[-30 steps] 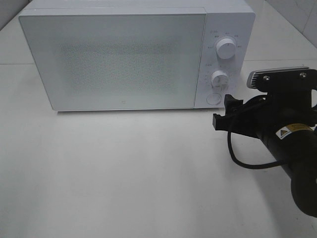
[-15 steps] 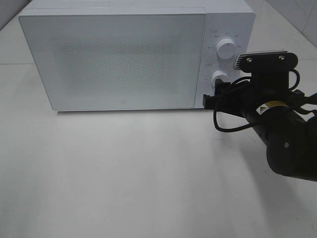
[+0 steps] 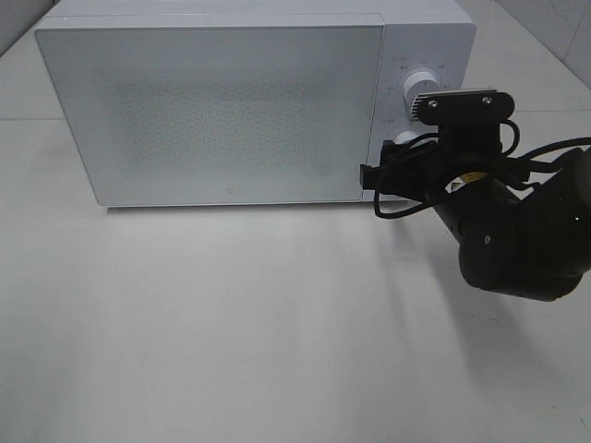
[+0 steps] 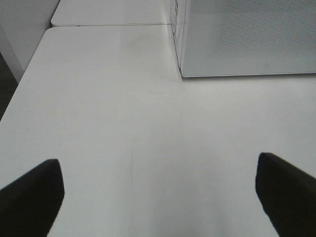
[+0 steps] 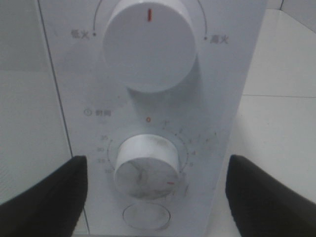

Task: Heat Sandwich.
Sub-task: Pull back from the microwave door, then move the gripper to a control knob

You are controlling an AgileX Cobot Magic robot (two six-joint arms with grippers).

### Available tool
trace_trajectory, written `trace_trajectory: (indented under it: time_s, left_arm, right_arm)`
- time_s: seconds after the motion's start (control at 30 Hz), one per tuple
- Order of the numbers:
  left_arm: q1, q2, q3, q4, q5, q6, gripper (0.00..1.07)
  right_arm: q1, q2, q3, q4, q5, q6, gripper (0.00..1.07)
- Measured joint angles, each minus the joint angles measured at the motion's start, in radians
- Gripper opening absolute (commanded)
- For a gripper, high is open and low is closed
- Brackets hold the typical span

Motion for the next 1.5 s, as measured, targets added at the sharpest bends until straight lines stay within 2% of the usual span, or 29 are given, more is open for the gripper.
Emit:
trace_trajectory:
  time_s: [0.57,0.63,0.67,0.7,0.73,0.77,0.83,0.87,0.93,0.97,1.1,1.5]
  left_arm:
    - [0.000,0.000,0.000,0.000,0.000,0.000,1.04]
    - [0.000,0.000,0.000,0.000,0.000,0.000,1.04]
    - [0.000,0.000,0.000,0.000,0.000,0.000,1.04]
    - [0.000,0.000,0.000,0.000,0.000,0.000,1.04]
    - [0.000,0.000,0.000,0.000,0.000,0.000,1.04]
    - [0.000,0.000,0.000,0.000,0.000,0.000,1.04]
    - [0.000,0.000,0.000,0.000,0.000,0.000,1.04]
    - [0.000,0.000,0.000,0.000,0.000,0.000,1.04]
    - [0.000,0.000,0.000,0.000,0.000,0.000,1.04]
    - [0.000,0.000,0.000,0.000,0.000,0.000,1.04]
    - [0.000,0.000,0.000,0.000,0.000,0.000,1.04]
    - [0.000,0.000,0.000,0.000,0.000,0.000,1.04]
  right_arm:
    - [-0.044,0.054,-0.061,-0.053,0.026,0.024,0.73]
    - [-0.049,0.054,-0.061,-0.056,0.026,0.024,0.62]
    - [-0.049,0.054,-0.061,-0.056,0.026,0.024,0.62]
    - [-0.049,0.054,-0.061,-0.055,0.026,0.024,0.58]
    - [-0.049,0.054,-0.061,-0.055,0.026,0.024,0.51]
    - [-0.049,0.054,-0.061,-0.061,0.029,0.024,0.38]
    - [-0.048,0.054,-0.062,-0.075,0.032,0.024,0.24]
    - [-0.048,0.054,-0.062,-0.075,0.032,0.024,0.24]
    - [-0.048,0.054,-0.062,-0.076,0.035,0.025,0.10]
    - [-0.048,0.054,-0.062,-0.076,0.035,0.025,0.06]
    - [-0.048,0.054,-0.062,-0.076,0.035,0.026,0.02]
    - [-0.048,0.054,-0.063,-0.076,0.033,0.031,0.05]
